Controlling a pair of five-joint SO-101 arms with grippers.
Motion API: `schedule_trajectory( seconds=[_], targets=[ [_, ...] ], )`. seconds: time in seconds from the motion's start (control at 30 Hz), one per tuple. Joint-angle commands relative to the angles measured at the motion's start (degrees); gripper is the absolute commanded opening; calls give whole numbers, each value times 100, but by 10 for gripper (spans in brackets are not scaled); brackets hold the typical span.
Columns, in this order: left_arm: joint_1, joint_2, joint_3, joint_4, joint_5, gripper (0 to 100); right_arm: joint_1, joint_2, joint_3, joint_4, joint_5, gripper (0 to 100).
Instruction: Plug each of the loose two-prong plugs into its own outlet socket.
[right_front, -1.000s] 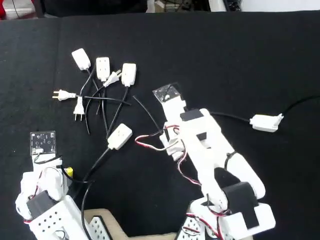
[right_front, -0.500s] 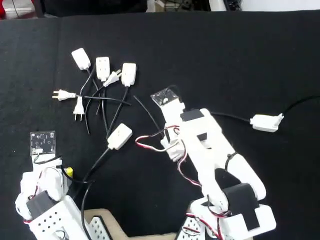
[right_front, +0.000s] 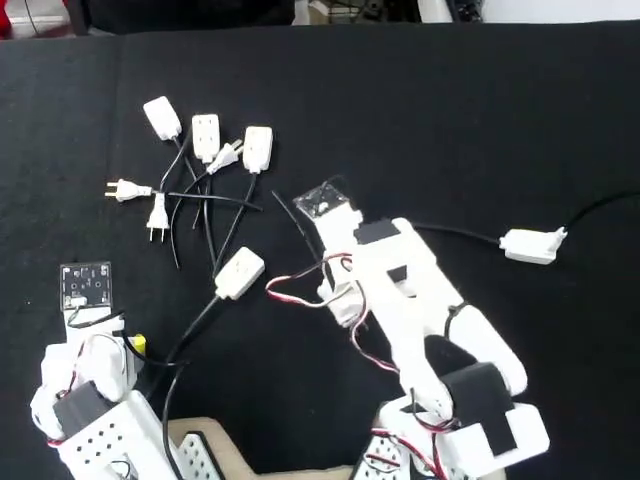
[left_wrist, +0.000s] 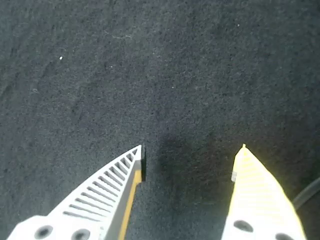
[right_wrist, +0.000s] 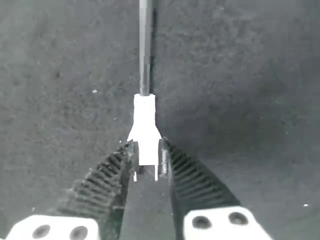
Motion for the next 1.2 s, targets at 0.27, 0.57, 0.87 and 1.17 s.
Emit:
schedule_trajectory(
  seconds=[0.27,0.57,0.87,1.17],
  targets=[
    [66,-9,-40,-88,18,288,-369,716,-215,35,-18,175],
    [66,-18,-40,-88,18,288,-387,690,-224,26,-9,25],
    [66,-18,-40,-88,18,288,105,-127,-215,62,18,25],
    [66,-18,-40,-88,18,288,-264,-945,453,-167,18,14]
  ],
)
